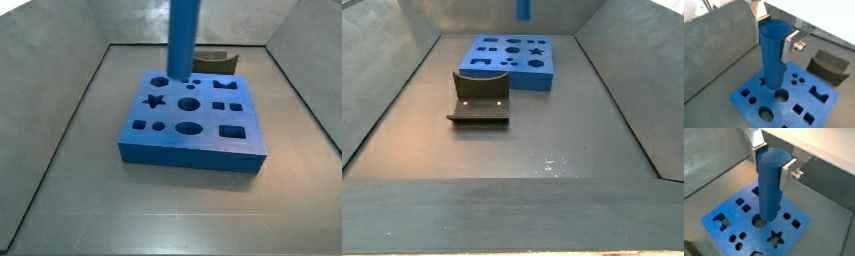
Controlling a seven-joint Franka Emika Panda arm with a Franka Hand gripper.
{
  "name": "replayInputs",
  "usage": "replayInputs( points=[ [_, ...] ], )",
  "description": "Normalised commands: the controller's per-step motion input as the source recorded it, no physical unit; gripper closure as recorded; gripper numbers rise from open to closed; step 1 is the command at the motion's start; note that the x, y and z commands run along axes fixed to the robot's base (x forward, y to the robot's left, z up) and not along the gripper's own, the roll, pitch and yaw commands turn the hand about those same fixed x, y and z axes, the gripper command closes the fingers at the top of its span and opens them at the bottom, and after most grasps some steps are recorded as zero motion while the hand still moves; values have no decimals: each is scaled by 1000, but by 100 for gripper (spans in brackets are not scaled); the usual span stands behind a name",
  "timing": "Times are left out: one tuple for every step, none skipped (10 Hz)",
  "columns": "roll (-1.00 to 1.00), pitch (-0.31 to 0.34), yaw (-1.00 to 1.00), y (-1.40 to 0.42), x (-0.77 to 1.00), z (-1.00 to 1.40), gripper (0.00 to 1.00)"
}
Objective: Pick up the round object. Move up. Place the round object on the fixture. Regrasp the round object. Move to above the board. Insert the round object.
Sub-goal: Insert the round object.
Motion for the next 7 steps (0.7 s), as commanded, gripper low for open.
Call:
replayInputs(
  points=[
    [0,-79,-260,74,74,-1000,100],
    [-31,-127,-274,140,0,-871,100],
    [-153,-120,-280,271,-94,-646,100],
    [-291,-109,-300,277,-57,-406,100],
    [-467,-124,-243,269,0,-151,100],
    [-500,-143,-223,266,11,-69,100],
    [-467,-130,-206,206,51,-106,100]
  ],
)
